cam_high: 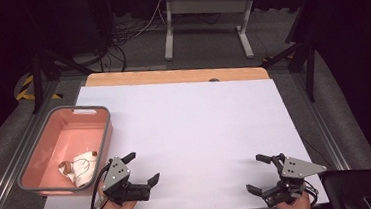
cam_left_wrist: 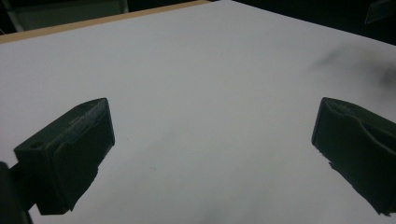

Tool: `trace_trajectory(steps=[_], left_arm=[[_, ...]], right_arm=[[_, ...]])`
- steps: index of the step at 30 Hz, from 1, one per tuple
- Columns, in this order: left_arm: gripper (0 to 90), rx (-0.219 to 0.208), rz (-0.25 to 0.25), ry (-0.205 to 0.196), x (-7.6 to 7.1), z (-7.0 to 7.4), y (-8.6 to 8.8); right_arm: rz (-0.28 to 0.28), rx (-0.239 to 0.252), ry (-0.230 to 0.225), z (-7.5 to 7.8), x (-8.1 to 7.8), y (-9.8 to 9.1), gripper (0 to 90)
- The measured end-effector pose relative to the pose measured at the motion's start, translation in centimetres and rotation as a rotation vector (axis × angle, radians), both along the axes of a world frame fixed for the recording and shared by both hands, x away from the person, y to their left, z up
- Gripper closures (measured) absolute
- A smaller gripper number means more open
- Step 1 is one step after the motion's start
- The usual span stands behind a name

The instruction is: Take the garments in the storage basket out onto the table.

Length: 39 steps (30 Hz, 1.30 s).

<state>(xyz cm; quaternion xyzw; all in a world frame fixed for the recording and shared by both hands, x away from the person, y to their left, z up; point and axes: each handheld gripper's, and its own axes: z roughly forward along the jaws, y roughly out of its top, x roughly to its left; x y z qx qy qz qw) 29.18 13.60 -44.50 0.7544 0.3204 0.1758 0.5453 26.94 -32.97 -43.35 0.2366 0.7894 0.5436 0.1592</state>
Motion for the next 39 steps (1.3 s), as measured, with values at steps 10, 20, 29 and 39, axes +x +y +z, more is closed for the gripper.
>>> trace_trajectory(steps=[10,20,29,39], left_arm=[[1.4,0.014,-0.014,-0.009,0.0,0.2,0.2],[4.2,0.073,0.026,-0.01,0.0,0.9,0.4],[7.8,0.076,0.011,0.017,0.2,1.6,1.1],[11.5,0.085,-0.027,0.02,0.2,3.2,2.0]], right_arm=[[0.011,0.004,-0.001,0.0,0.0,0.0,0.3],[0.016,0.014,0.001,0.0,0.0,-0.1,0.3],[0.019,0.011,0.012,-0.2,0.2,0.0,0.3],[0.015,0.016,0.013,-0.2,0.2,-0.1,0.4]])
